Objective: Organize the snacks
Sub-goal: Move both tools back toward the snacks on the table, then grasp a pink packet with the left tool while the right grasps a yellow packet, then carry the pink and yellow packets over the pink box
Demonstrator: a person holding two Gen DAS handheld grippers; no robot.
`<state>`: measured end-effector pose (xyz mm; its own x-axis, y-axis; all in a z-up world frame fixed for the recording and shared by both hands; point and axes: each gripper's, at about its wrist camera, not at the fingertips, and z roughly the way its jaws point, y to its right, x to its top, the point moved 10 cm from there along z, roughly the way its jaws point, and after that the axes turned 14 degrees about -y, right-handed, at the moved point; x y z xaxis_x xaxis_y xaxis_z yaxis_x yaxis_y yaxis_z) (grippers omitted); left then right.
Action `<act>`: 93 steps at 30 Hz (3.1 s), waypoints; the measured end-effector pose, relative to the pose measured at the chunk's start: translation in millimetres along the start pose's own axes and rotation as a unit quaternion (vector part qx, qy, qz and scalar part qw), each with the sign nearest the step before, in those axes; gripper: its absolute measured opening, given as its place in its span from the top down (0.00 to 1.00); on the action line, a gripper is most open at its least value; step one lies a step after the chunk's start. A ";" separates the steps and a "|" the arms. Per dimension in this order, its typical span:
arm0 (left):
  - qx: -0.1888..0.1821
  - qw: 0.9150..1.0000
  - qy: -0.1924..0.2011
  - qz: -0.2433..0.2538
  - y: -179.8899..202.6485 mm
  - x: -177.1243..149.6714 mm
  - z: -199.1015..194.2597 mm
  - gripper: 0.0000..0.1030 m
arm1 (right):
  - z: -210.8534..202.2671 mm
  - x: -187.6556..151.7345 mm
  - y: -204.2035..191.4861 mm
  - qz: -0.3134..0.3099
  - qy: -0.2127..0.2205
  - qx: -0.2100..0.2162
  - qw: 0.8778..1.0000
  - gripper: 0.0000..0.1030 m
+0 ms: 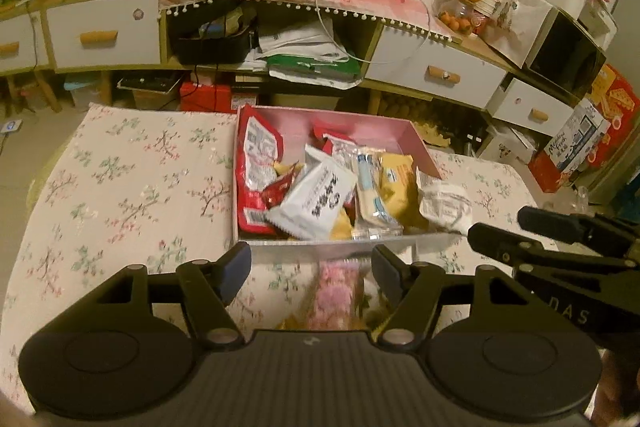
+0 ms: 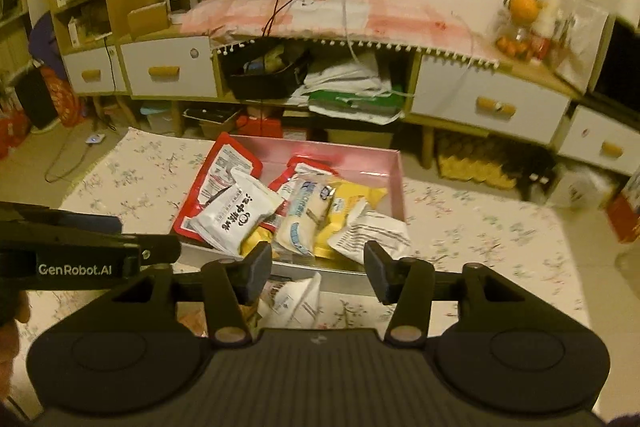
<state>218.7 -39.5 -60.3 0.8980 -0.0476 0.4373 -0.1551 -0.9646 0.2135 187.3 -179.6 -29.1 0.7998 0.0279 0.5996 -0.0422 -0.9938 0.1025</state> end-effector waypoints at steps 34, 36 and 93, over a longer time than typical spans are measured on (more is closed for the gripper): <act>0.005 0.998 -0.063 -0.012 8.9 -23.6 80.3 0.13 | 35.3 -63.1 -2.6 -0.017 -0.142 0.041 0.989 0.27; 0.007 0.997 -0.073 -0.002 11.3 -26.5 89.3 0.36 | 37.1 -65.7 -4.8 -0.021 -0.149 0.047 0.988 0.27; -0.057 0.996 -0.058 -0.049 1.0 -18.2 37.1 0.64 | 34.9 -72.2 -41.4 -0.114 -0.124 0.022 0.985 0.64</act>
<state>217.5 -49.2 -100.5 0.9514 0.0098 0.3078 -0.1038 -0.9308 0.3505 152.3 -144.1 -104.4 0.9073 0.2294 0.3523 0.1776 -0.9687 0.1735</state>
